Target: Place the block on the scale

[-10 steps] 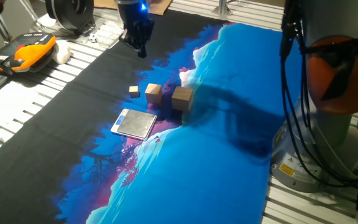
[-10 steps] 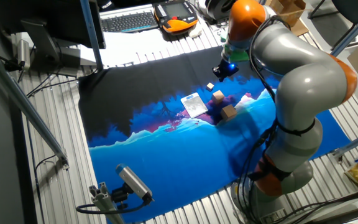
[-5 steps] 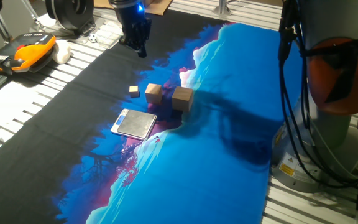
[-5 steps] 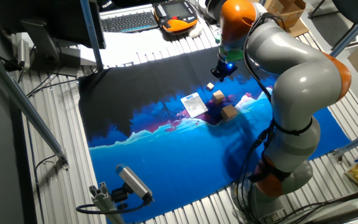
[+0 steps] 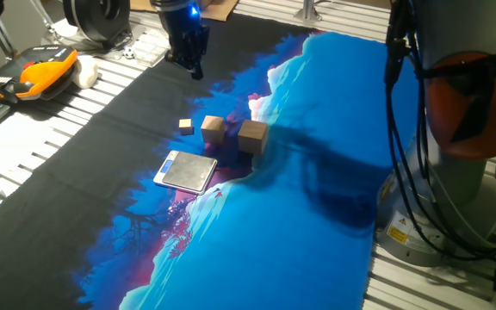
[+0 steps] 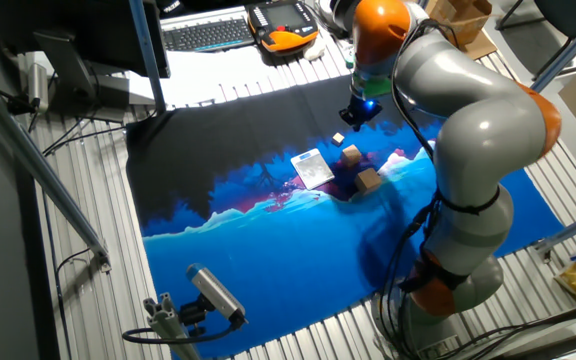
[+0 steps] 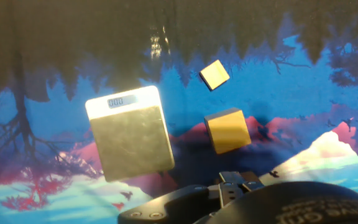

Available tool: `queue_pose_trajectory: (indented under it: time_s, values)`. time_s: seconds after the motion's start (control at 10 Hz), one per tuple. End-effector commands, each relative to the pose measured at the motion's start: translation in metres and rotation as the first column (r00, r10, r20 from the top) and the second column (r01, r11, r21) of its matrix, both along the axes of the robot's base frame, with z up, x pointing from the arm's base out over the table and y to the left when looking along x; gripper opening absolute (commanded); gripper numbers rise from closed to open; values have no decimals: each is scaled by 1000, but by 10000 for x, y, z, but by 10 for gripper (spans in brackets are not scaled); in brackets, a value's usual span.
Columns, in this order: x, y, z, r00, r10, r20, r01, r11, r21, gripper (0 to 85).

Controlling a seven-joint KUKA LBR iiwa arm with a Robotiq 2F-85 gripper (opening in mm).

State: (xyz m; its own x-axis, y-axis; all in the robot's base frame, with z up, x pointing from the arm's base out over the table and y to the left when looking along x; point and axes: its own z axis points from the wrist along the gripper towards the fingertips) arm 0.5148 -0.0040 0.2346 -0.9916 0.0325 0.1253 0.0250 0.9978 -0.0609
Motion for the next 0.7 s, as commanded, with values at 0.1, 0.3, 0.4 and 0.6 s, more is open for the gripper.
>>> queue_pose_trajectory:
  time_s: [0.1,0.3,0.4,0.6]
  values:
    - [-25,-93,-22,999,38,-20,-38,999,-21,170]
    - [-83,-250,-123,995,85,-60,-87,996,-24,340]
    - [-125,-259,-195,993,88,-77,-91,995,-41,340]
    - [-234,-211,-356,992,100,-73,-107,990,-94,510]
